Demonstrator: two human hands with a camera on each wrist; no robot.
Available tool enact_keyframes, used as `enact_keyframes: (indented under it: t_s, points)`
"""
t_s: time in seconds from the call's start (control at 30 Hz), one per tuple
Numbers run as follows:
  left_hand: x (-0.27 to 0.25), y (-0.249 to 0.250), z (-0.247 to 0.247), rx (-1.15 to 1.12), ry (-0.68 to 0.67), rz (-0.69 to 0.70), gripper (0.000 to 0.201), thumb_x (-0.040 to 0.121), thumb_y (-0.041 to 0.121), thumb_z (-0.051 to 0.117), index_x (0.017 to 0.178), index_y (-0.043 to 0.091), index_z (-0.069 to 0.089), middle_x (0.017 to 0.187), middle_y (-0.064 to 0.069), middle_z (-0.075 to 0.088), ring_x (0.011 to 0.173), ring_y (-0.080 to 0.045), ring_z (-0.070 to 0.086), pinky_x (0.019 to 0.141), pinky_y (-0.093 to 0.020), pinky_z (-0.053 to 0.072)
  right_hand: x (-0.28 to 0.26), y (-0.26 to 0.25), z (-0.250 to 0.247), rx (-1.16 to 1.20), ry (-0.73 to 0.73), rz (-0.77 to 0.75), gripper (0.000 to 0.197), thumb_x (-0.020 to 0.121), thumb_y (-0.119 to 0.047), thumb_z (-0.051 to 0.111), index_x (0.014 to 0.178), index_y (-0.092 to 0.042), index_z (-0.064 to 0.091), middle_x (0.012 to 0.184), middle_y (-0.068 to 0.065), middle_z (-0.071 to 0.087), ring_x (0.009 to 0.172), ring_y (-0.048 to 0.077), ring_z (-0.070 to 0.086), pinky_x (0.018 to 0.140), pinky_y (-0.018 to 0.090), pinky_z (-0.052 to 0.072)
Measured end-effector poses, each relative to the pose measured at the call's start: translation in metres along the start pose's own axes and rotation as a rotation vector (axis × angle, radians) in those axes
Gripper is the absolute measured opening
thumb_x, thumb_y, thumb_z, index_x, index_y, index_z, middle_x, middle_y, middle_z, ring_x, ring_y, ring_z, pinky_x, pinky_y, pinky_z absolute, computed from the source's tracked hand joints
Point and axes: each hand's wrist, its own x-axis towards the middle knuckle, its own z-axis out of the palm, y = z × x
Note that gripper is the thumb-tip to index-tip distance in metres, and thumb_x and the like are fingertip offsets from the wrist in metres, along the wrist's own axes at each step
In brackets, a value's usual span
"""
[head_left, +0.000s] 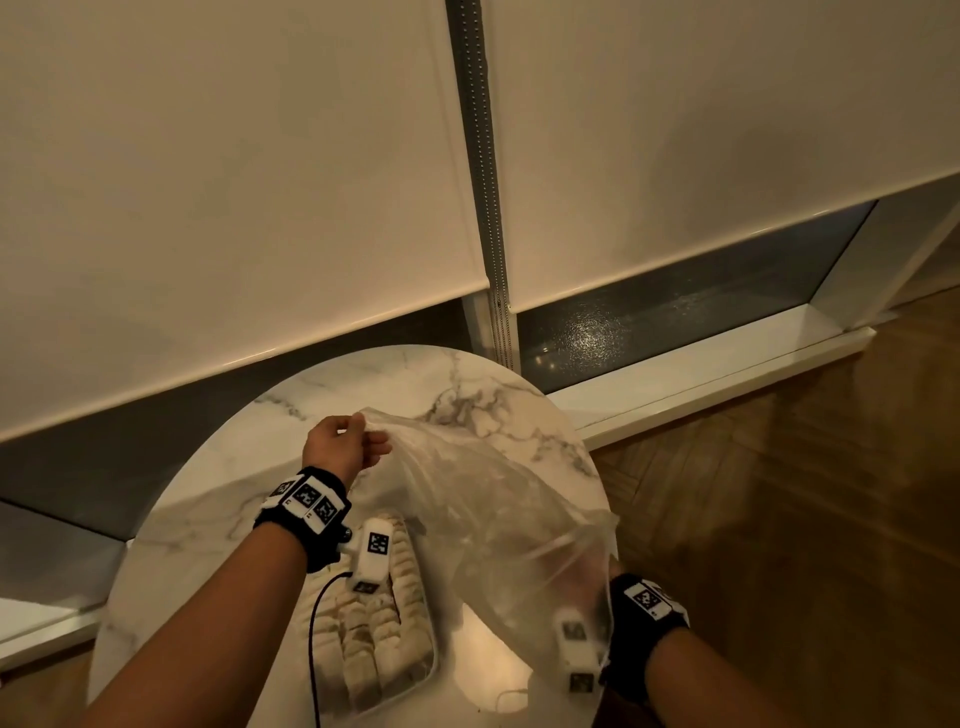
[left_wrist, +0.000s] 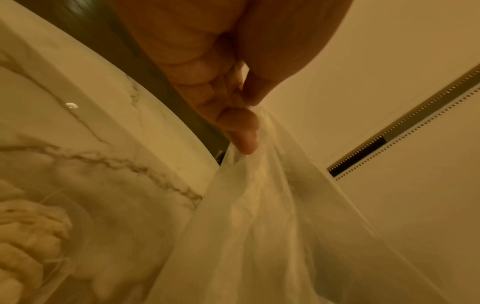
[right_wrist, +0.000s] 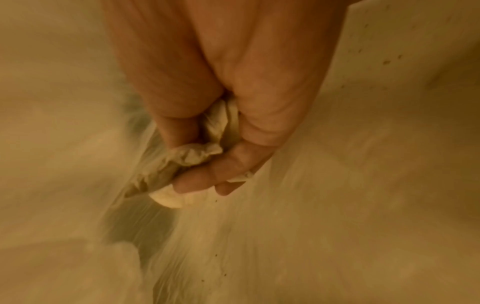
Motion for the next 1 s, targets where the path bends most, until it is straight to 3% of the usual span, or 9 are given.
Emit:
enact_keyframes:
  t_s: [0.07, 0.17, 0.23, 0.37, 0.5, 0.63, 0.77, 0.87, 1.0]
  points:
    - [0.009, -0.004, -0.003, -0.072, 0.004, -0.033, 0.024, 0.103, 0.016, 0.045, 0.115, -0.004, 0.051, 0.097, -0.025, 0.068, 0.076, -0.029, 0.068, 0.064, -0.034, 0.056, 0.020, 0.011, -0.019, 0.052, 0.023, 0.101, 0.061, 0.096, -0.047, 0.051, 0.119, 0.010, 0.054, 0.113, 0.023, 0.064, 0.103, 0.034, 0.061, 0.098, 0.050, 0.045]
    - [0.021, -0.014, -0.006, -0.119, 0.021, -0.048, 0.021, 0.101, 0.015, 0.049, 0.116, 0.001, 0.051, 0.122, -0.028, 0.059, 0.092, -0.029, 0.065, 0.060, -0.033, 0.057, 0.017, 0.017, -0.028, 0.055, 0.112, 0.126, 0.058, 0.081, -0.025, 0.075, 0.131, -0.003, 0.056, 0.123, 0.023, 0.064, 0.115, 0.037, 0.061, 0.095, 0.049, 0.052]
    - [0.023, -0.021, -0.005, -0.067, -0.003, -0.080, 0.039, 0.100, 0.022, 0.052, 0.135, 0.009, 0.042, 0.140, -0.021, 0.047, 0.112, -0.031, 0.058, 0.080, -0.041, 0.056, 0.019, 0.020, -0.036, 0.116, 0.194, 0.079, 0.040, 0.089, -0.005, 0.064, 0.129, -0.002, 0.057, 0.117, 0.023, 0.067, 0.104, 0.035, 0.066, 0.082, 0.045, 0.059]
    - [-0.011, -0.023, 0.006, 0.308, -0.069, 0.123, 0.068, 0.095, 0.043, 0.055, 0.152, 0.029, 0.021, 0.159, -0.009, 0.023, 0.142, -0.031, 0.032, 0.114, -0.047, 0.033, 0.009, 0.010, -0.038, 0.250, 0.212, 0.016, 0.019, 0.094, 0.004, 0.054, 0.111, -0.001, 0.061, 0.098, 0.019, 0.066, 0.082, 0.028, 0.064, 0.052, 0.029, 0.060]
    - [-0.088, -0.038, 0.036, 0.854, -0.320, 0.401, 0.069, 0.081, 0.077, 0.046, 0.142, 0.051, 0.030, 0.162, 0.009, 0.005, 0.147, -0.026, 0.016, 0.115, -0.056, 0.023, 0.003, 0.003, -0.043, 0.328, 0.209, -0.010, 0.013, 0.095, 0.002, 0.054, 0.105, -0.002, 0.060, 0.094, 0.021, 0.066, 0.082, 0.032, 0.065, 0.045, 0.024, 0.056]
    - [-0.130, -0.079, 0.070, 1.293, -0.576, 0.283, 0.069, 0.083, 0.072, 0.043, 0.145, 0.049, 0.024, 0.163, 0.007, -0.005, 0.149, -0.030, 0.002, 0.116, -0.060, 0.015, -0.003, -0.003, -0.051, 0.420, 0.201, -0.047, 0.018, 0.097, -0.001, 0.051, 0.113, 0.000, 0.058, 0.089, 0.021, 0.068, 0.067, 0.027, 0.072, 0.050, 0.021, 0.057]
    - [-0.123, -0.110, 0.083, 1.466, -0.714, 0.167, 0.063, 0.091, 0.058, 0.043, 0.148, 0.034, 0.030, 0.164, -0.001, 0.004, 0.149, -0.032, 0.003, 0.115, -0.058, 0.018, -0.007, -0.008, -0.056, 0.453, 0.166, -0.082, 0.030, 0.096, 0.000, 0.050, 0.125, 0.003, 0.057, 0.102, 0.021, 0.069, 0.076, 0.027, 0.074, 0.058, 0.021, 0.056]
    - [-0.120, -0.114, 0.080, 1.492, -0.707, 0.201, 0.062, 0.091, 0.057, 0.042, 0.146, 0.030, 0.035, 0.162, -0.003, 0.015, 0.148, -0.031, 0.012, 0.116, -0.052, 0.021, -0.017, -0.012, -0.049, 0.441, 0.106, -0.100, 0.034, 0.096, 0.002, 0.047, 0.129, 0.004, 0.054, 0.105, 0.022, 0.067, 0.079, 0.026, 0.074, 0.051, 0.020, 0.057]
    - [-0.126, -0.100, 0.066, 1.041, -0.482, 0.367, 0.045, 0.092, 0.051, 0.049, 0.129, 0.026, 0.056, 0.140, 0.002, 0.051, 0.130, -0.020, 0.044, 0.109, -0.036, 0.037, -0.036, -0.016, -0.025, 0.309, 0.041, -0.146, 0.030, 0.090, 0.007, 0.051, 0.119, 0.006, 0.059, 0.097, 0.023, 0.069, 0.080, 0.026, 0.072, 0.049, 0.021, 0.054]
